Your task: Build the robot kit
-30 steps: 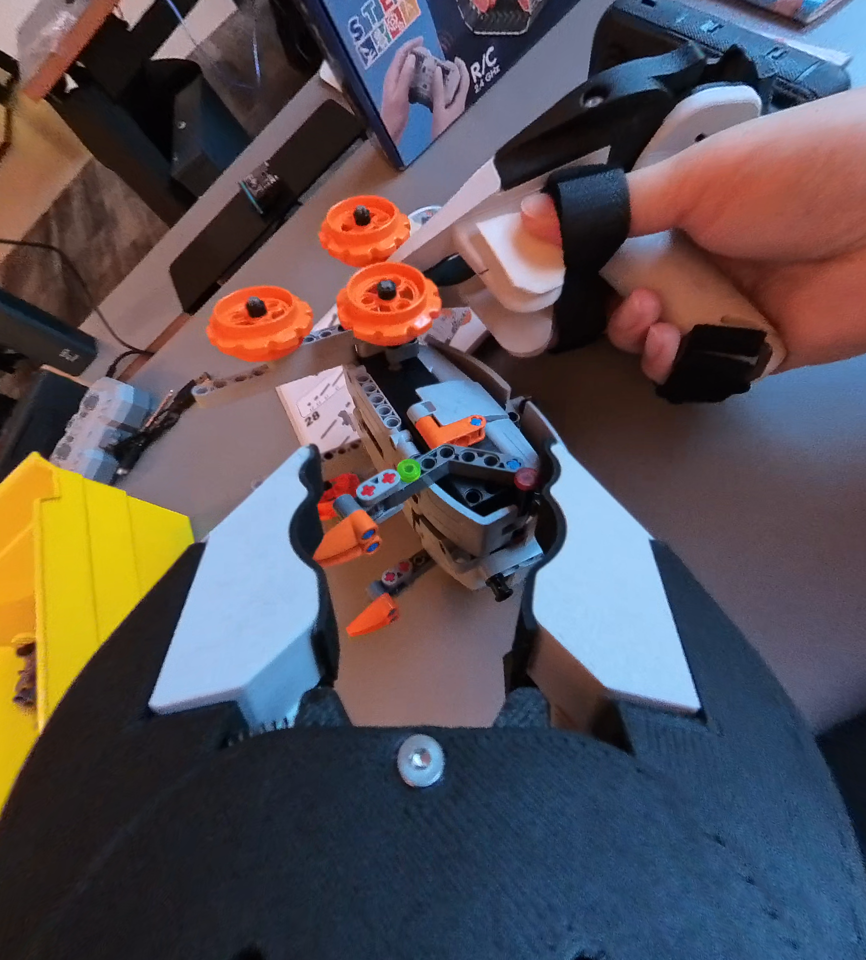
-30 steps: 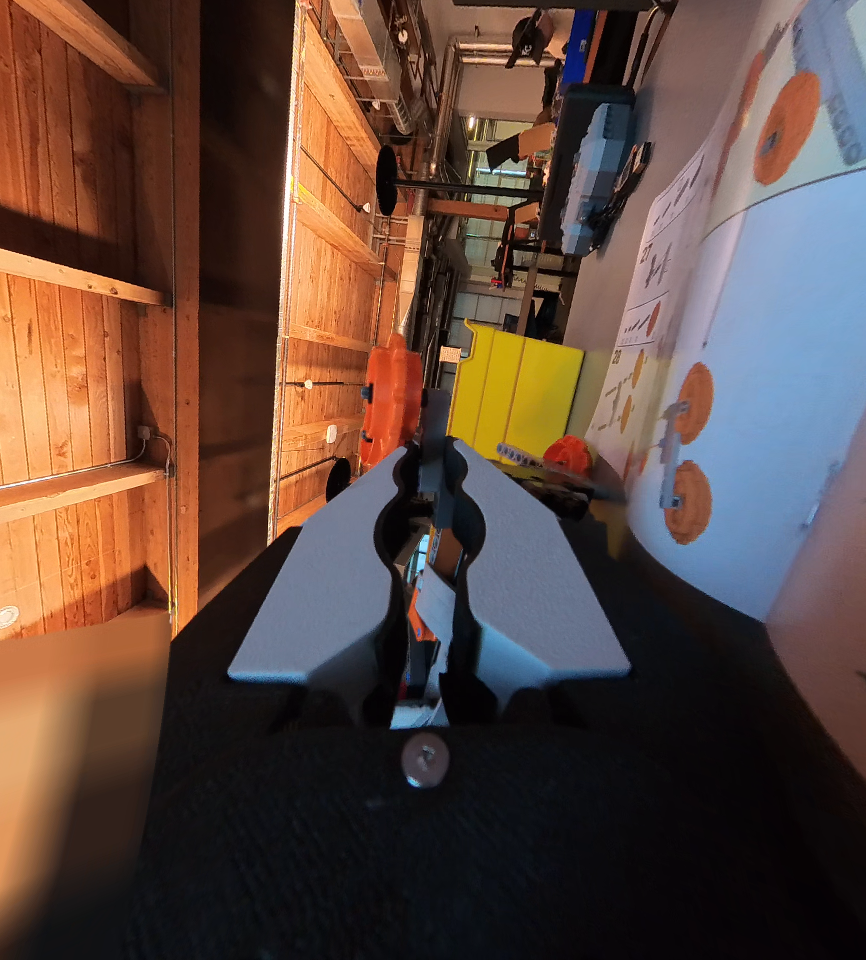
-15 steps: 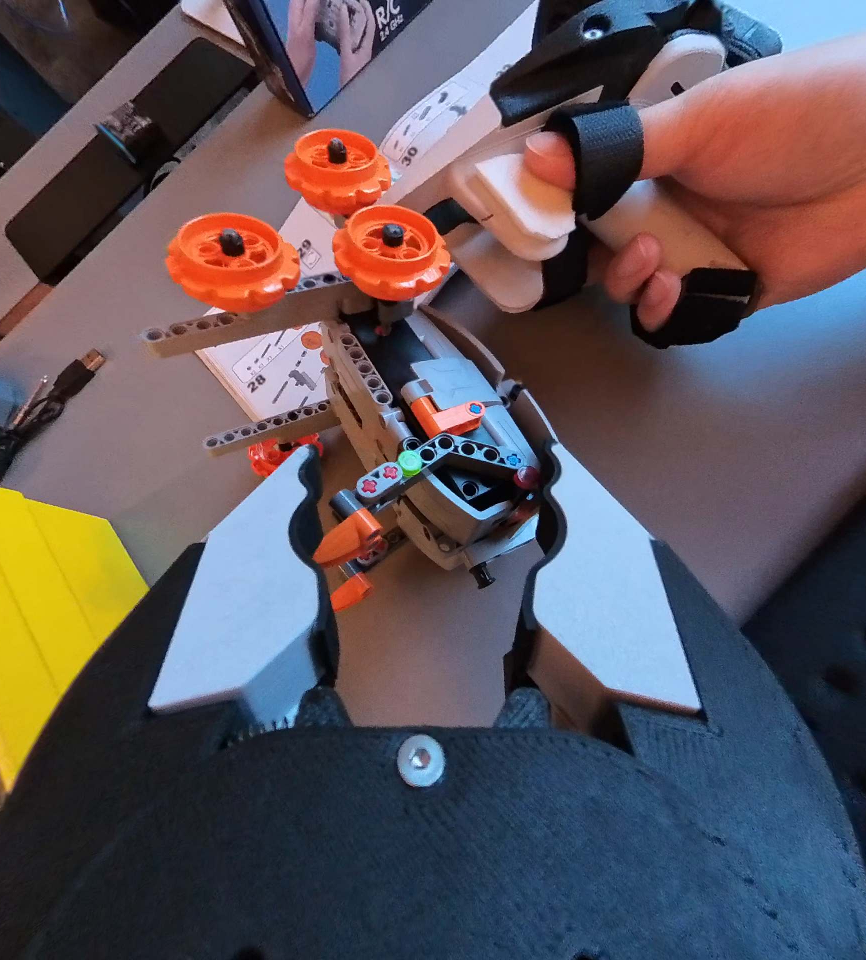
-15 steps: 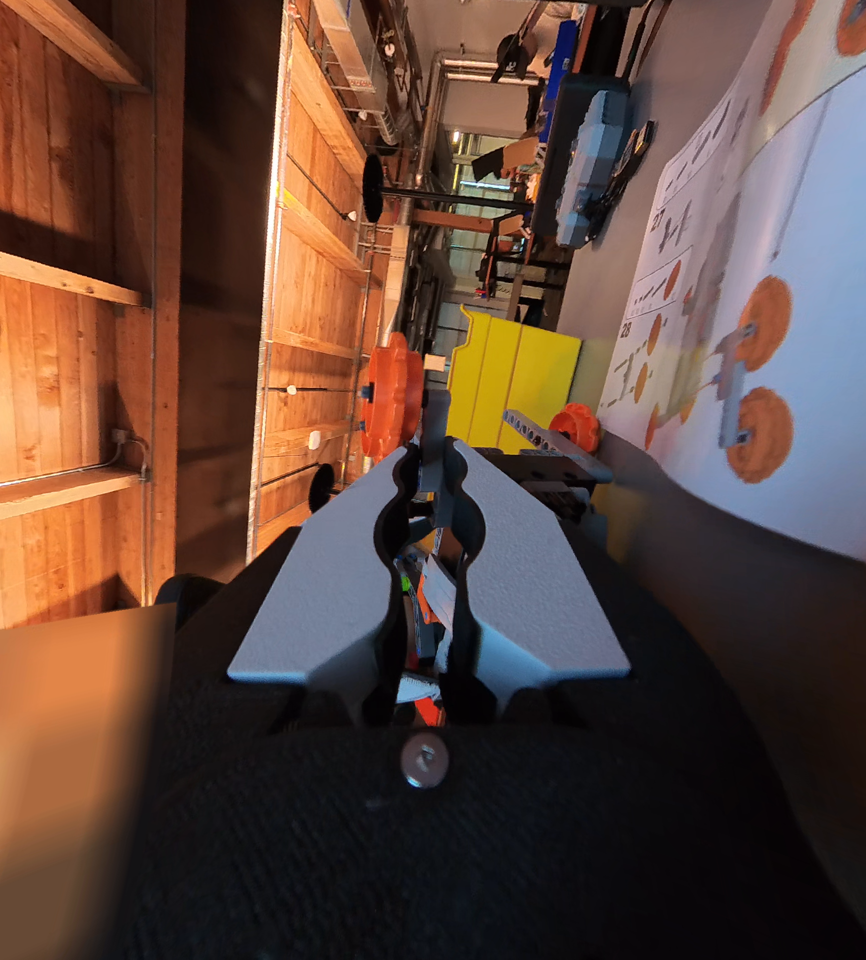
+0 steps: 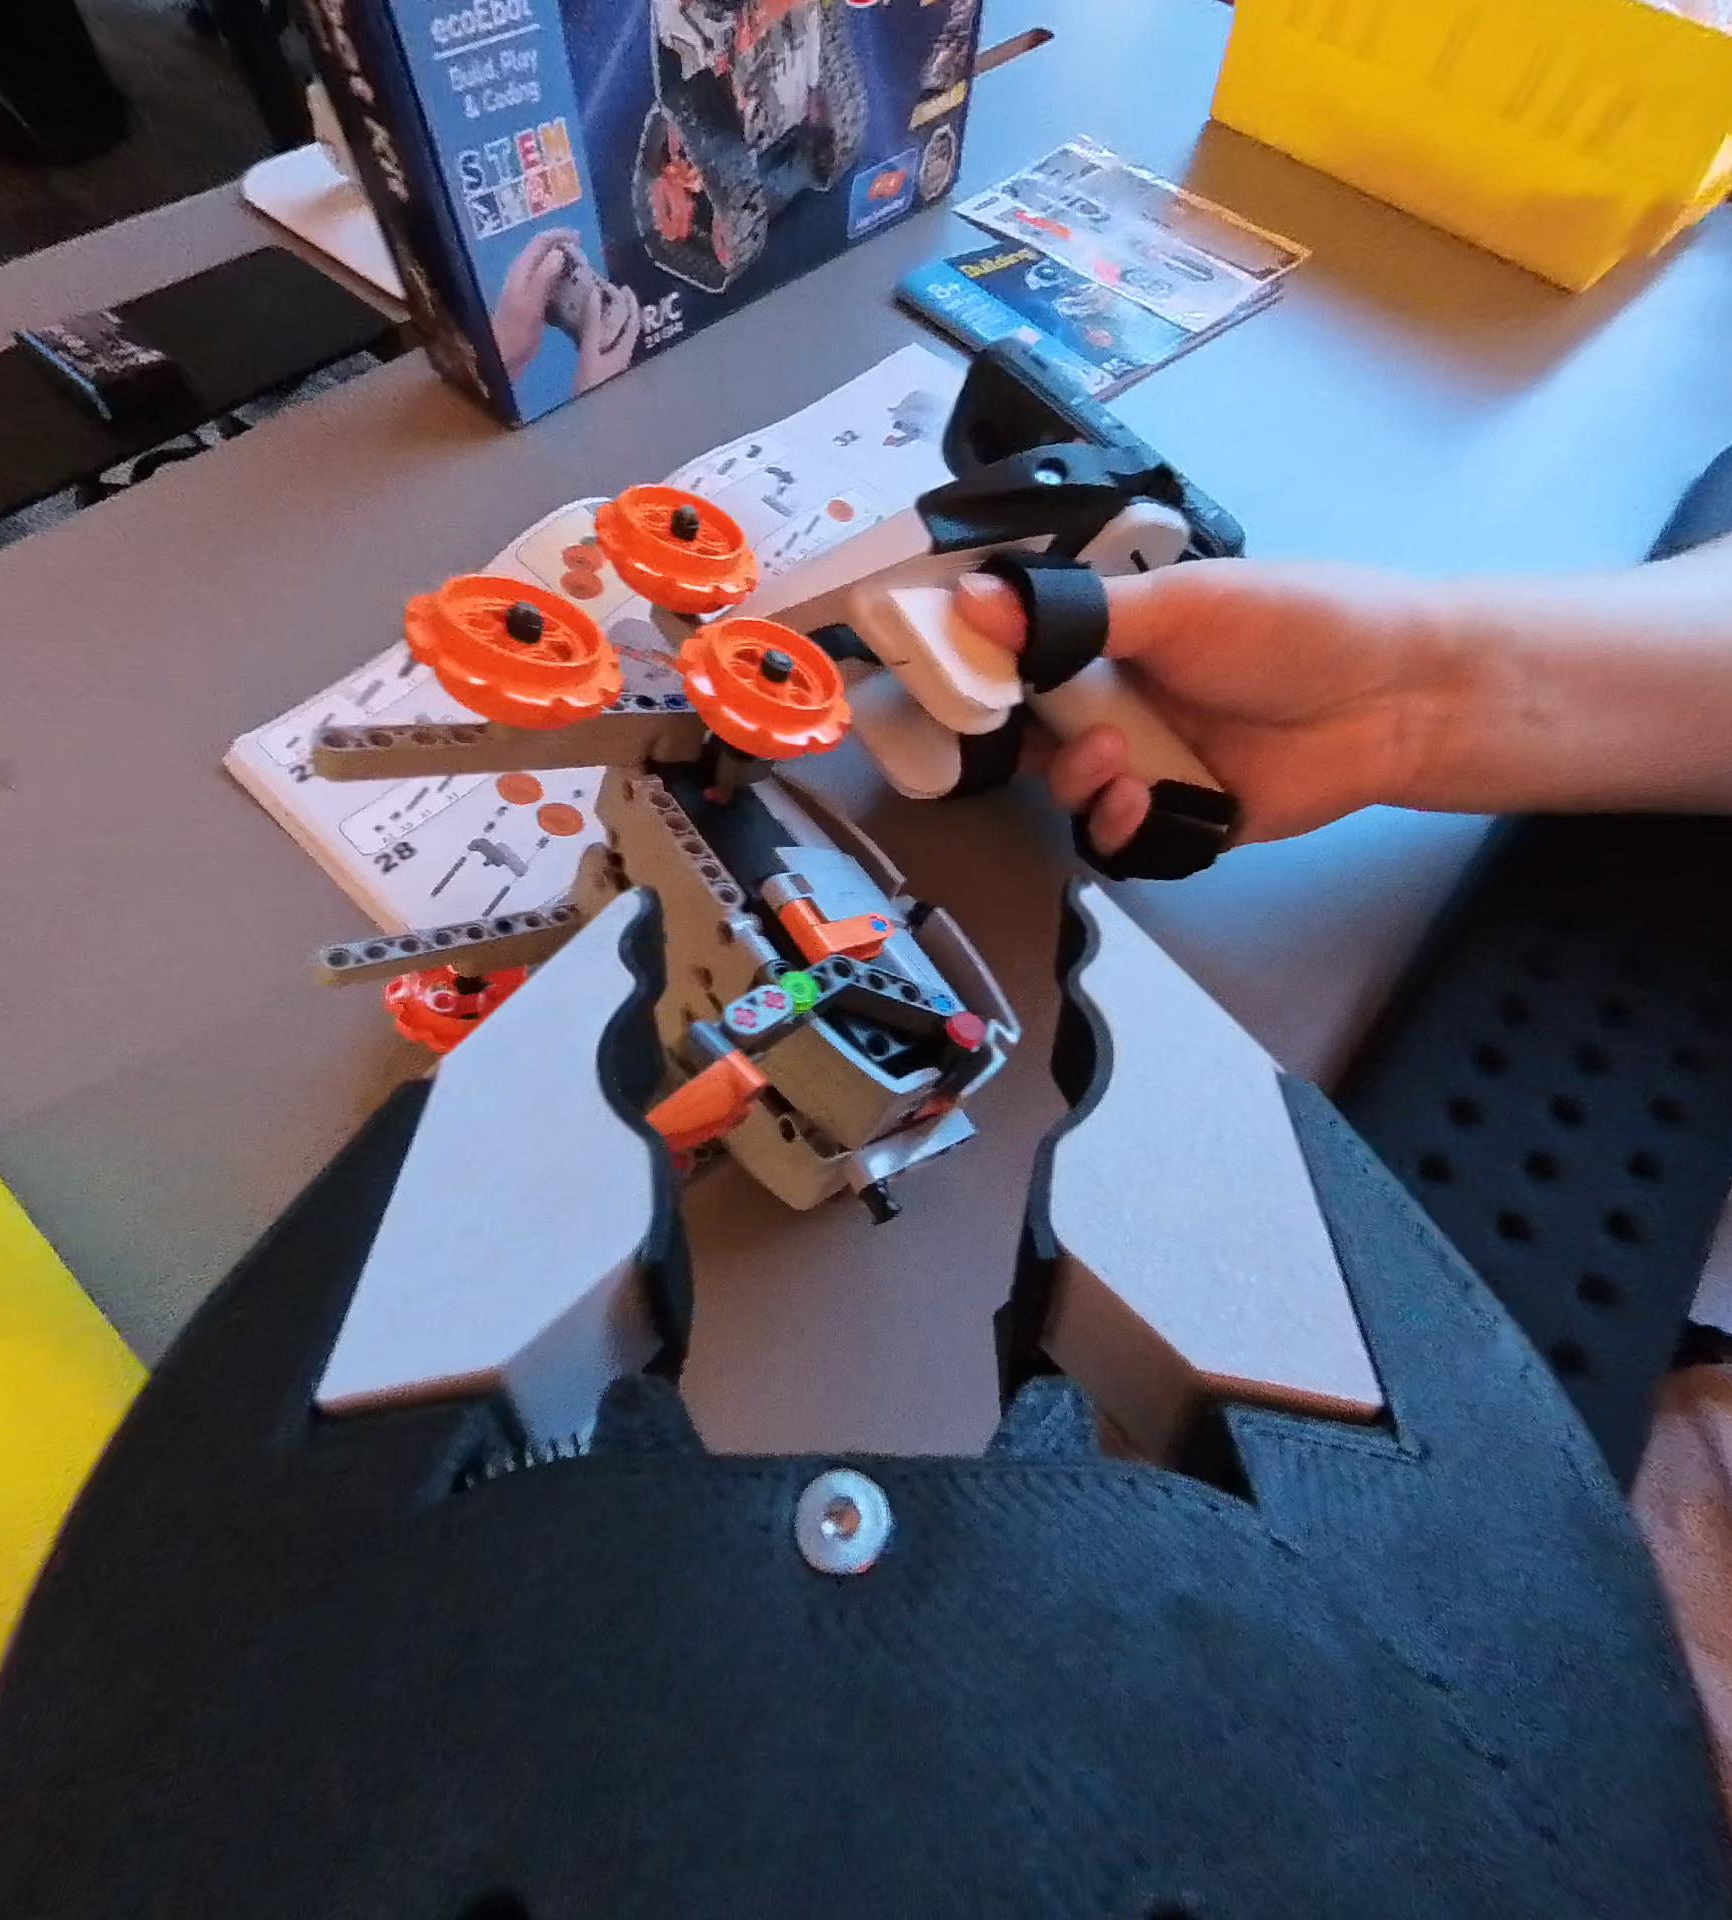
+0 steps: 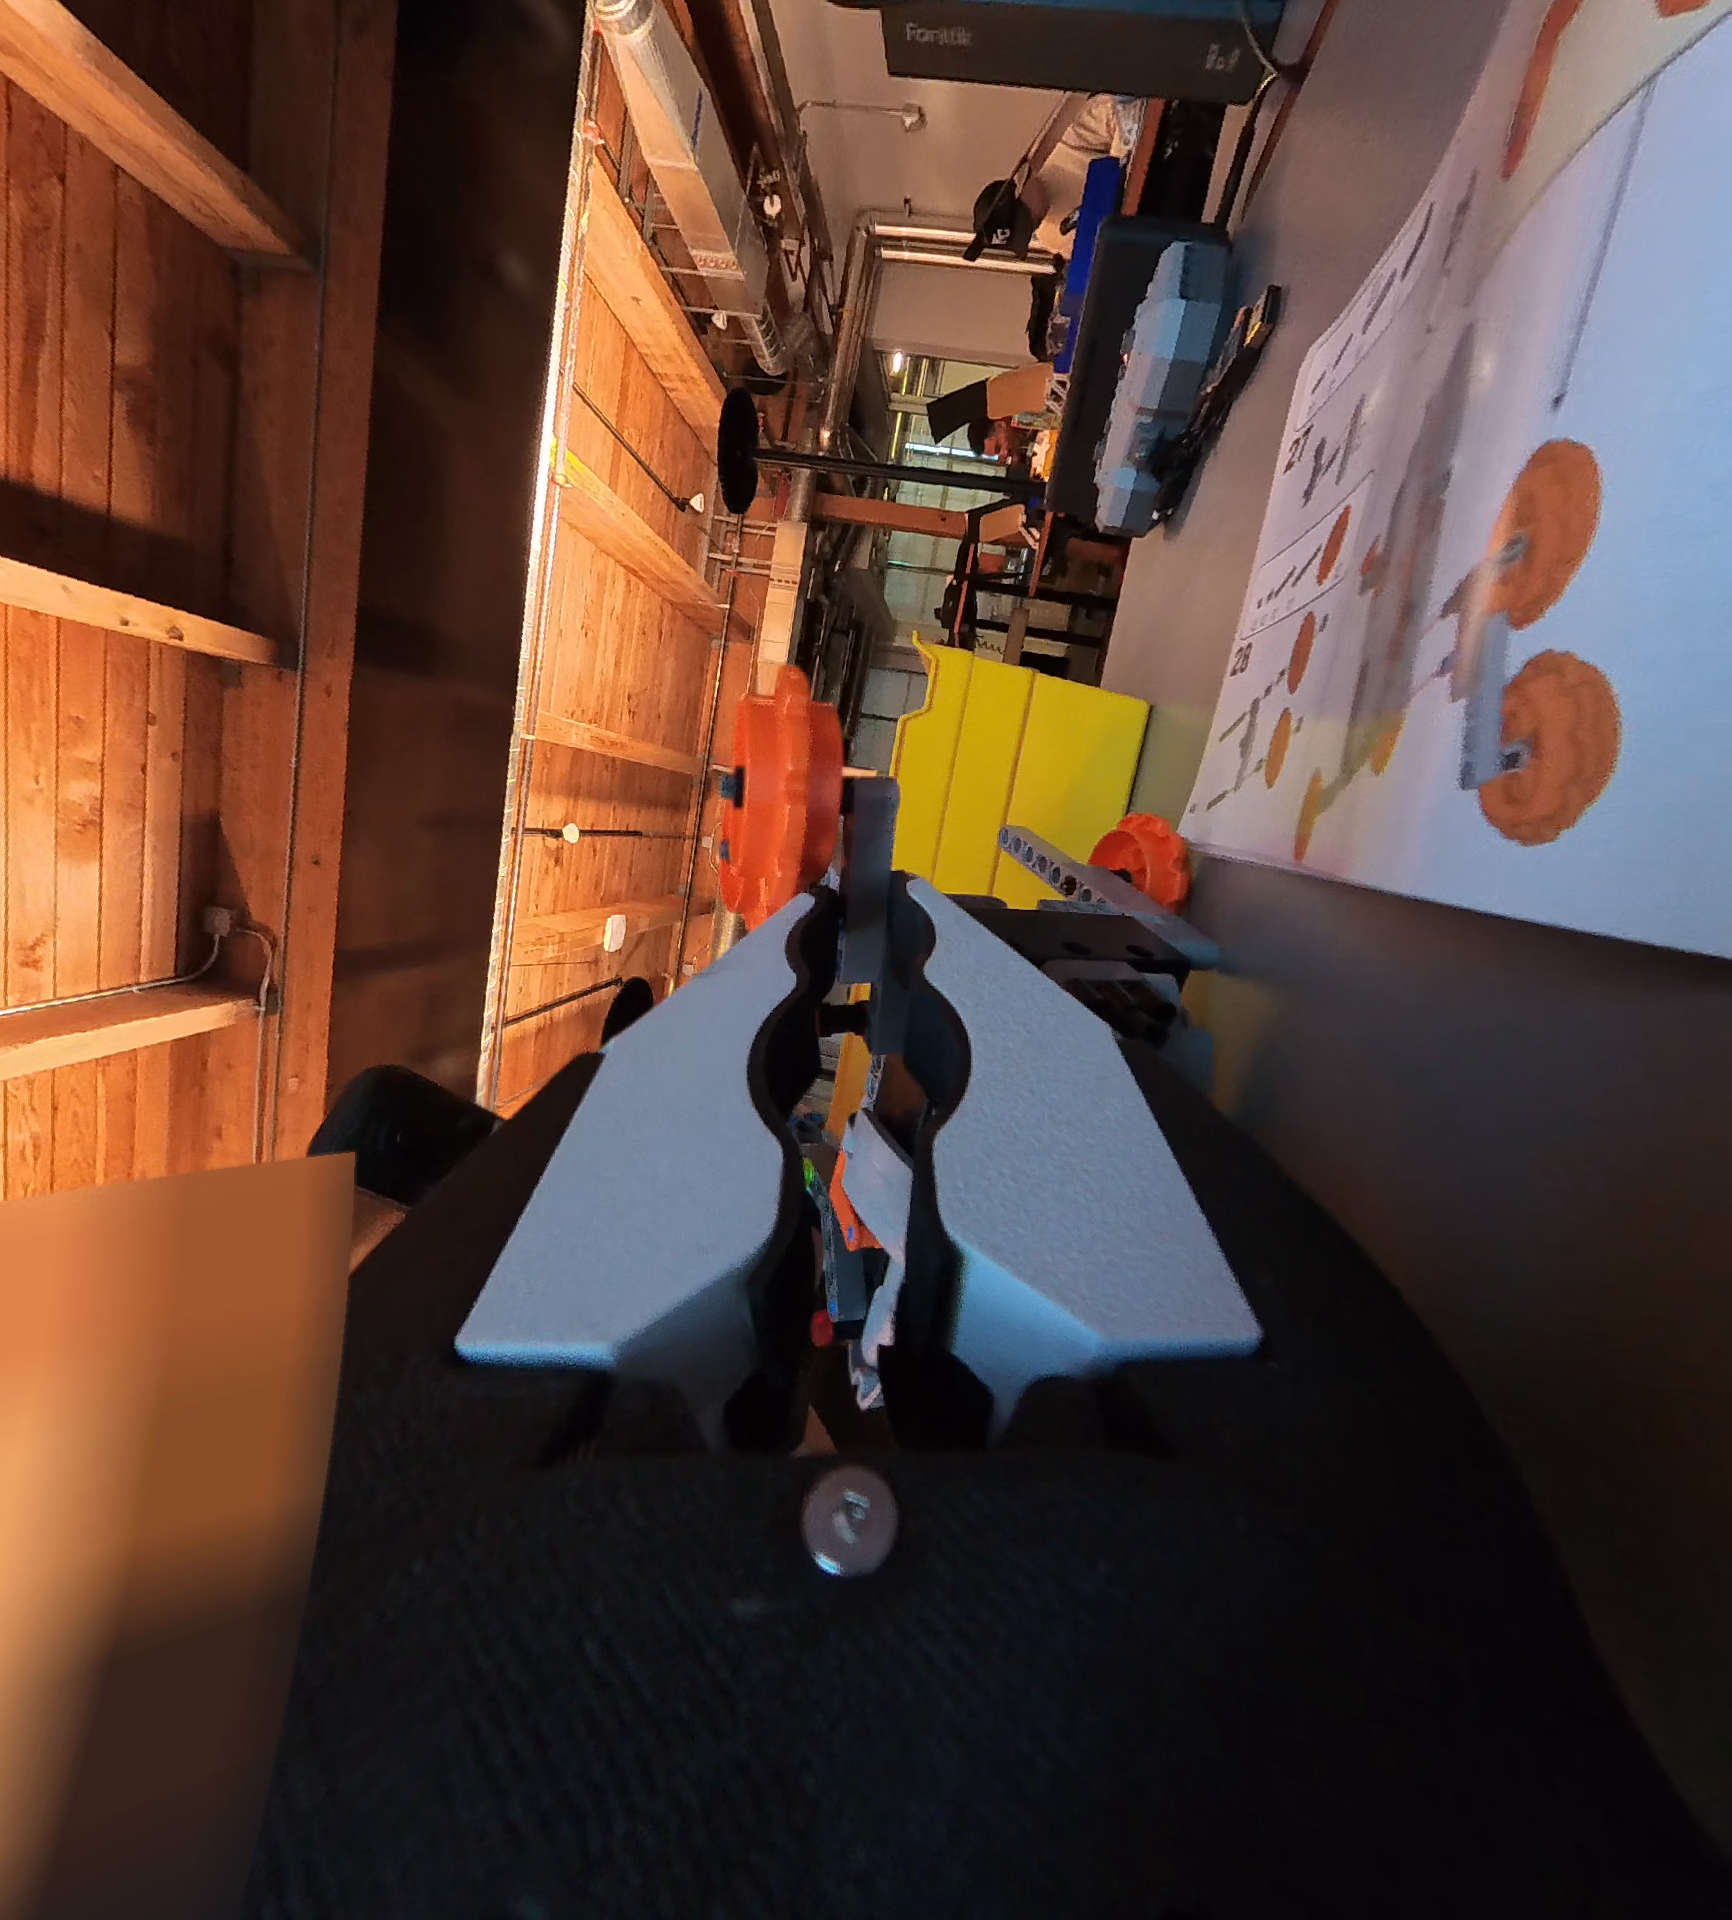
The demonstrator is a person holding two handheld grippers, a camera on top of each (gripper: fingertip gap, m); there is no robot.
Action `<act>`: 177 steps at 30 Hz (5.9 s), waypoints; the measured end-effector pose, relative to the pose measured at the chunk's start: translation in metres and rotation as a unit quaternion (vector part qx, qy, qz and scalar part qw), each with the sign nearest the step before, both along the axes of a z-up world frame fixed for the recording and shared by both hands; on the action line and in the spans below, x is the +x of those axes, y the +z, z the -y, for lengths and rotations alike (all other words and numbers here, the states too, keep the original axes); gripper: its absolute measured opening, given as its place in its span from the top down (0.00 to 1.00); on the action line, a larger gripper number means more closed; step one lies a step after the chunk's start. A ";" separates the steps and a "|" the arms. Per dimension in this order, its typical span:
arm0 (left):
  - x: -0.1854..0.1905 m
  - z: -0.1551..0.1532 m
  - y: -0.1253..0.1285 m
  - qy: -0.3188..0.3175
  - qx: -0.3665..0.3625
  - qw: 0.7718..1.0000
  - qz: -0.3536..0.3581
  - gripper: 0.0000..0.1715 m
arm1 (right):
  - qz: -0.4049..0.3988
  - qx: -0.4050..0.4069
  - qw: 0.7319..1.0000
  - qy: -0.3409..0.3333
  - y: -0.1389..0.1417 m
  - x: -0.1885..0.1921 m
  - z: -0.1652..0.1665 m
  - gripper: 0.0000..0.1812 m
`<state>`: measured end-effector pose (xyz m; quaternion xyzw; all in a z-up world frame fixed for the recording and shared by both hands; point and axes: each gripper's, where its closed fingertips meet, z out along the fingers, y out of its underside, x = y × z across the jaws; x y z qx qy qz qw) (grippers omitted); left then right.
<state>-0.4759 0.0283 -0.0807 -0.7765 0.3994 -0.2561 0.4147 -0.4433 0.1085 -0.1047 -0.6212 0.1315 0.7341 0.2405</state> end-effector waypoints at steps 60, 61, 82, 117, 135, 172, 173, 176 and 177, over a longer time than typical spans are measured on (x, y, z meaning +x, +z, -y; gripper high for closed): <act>0.031 -0.055 0.004 0.037 0.217 0.883 -0.415 0.81 | -0.021 0.072 0.969 0.235 0.016 -0.008 0.000 0.95; 0.031 -0.055 0.005 0.040 0.221 0.880 -0.418 0.81 | -0.031 0.075 0.968 0.237 0.017 -0.008 0.000 0.95; 0.038 -0.060 -0.003 0.113 0.230 0.894 -0.367 0.79 | -0.076 0.056 0.973 0.210 0.012 -0.003 -0.006 0.95; 0.022 -0.058 -0.023 0.107 0.145 0.892 -0.415 0.76 | -0.026 0.100 0.975 0.199 0.008 -0.011 0.002 0.96; 0.023 -0.062 -0.023 0.096 0.161 0.860 -0.475 0.76 | -0.033 0.058 0.974 0.216 0.000 -0.015 -0.002 0.95; 0.005 -0.056 -0.001 0.127 0.163 0.870 -0.449 0.77 | 0.085 0.192 0.955 0.209 0.005 -0.004 0.002 0.77; 0.006 -0.056 -0.002 0.125 0.160 0.874 -0.442 0.77 | 0.111 0.208 0.949 0.211 0.003 -0.002 0.004 0.76; 0.009 -0.054 -0.006 0.110 0.140 0.888 -0.425 0.77 | 0.224 0.320 0.901 0.189 0.001 0.005 0.004 0.73; 0.009 -0.054 -0.006 0.103 0.135 0.889 -0.426 0.77 | 0.262 0.367 0.876 0.171 0.003 0.006 0.001 0.70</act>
